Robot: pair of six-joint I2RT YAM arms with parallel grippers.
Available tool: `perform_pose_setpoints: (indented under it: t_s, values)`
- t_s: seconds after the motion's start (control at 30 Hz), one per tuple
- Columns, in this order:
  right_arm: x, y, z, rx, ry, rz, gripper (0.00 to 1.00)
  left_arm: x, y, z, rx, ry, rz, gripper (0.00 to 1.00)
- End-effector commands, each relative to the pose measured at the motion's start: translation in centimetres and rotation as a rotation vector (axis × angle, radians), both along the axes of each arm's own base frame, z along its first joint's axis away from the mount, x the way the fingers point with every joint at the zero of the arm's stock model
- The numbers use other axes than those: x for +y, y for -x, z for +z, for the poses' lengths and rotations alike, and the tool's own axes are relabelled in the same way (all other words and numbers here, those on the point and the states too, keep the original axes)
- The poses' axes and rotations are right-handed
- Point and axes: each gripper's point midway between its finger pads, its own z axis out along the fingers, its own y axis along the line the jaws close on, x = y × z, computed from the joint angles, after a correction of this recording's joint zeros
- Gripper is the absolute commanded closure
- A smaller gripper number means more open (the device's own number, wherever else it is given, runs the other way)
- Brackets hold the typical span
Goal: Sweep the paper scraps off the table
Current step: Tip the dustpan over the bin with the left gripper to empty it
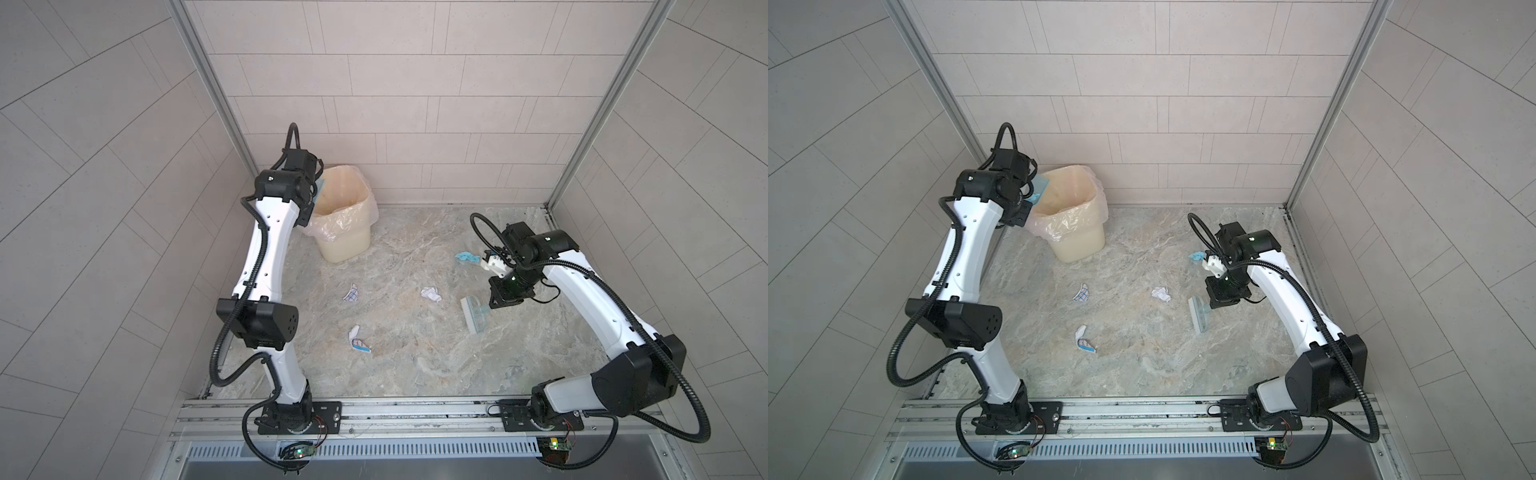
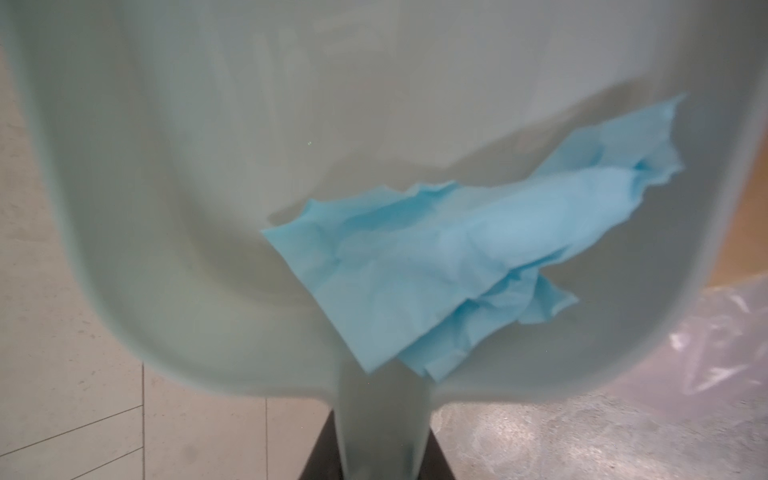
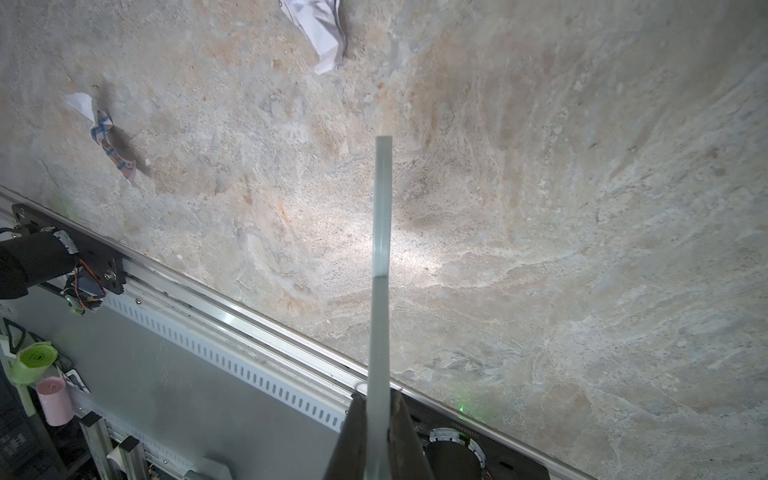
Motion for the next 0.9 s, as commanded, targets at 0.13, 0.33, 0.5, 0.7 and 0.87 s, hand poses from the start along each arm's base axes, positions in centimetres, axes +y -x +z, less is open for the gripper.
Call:
perform_pose_setpoints:
  t_s: [0.13, 0.33, 0.5, 0.7, 0.87]
  values:
    - [-0.5, 0.5, 0.2, 0.031, 0.021, 0.018, 1.0, 1.2, -1.0, 1.9, 0.019, -0.265, 0.001, 1.0]
    - [-0.5, 0.5, 0.1, 0.034, 0.022, 0.02, 1.0, 0.0, -2.5, 3.0, 0.044, -0.488, -0.058, 1.0]
    - [-0.4, 0.5, -0.1, 0.04, 0.015, 0.021, 1.0, -0.7, -3.4, 3.1, 0.07, -0.606, -0.083, 1.0]
    - [-0.2, 0.6, -0.1, 0.041, 0.003, 0.021, 1.0, -1.3, -4.2, 4.1, 0.103, -0.772, -0.126, 1.0]
    - [-0.1, 0.6, -0.1, 0.039, -0.001, 0.018, 1.0, -1.6, -4.6, 4.1, 0.141, -0.859, -0.169, 1.0]
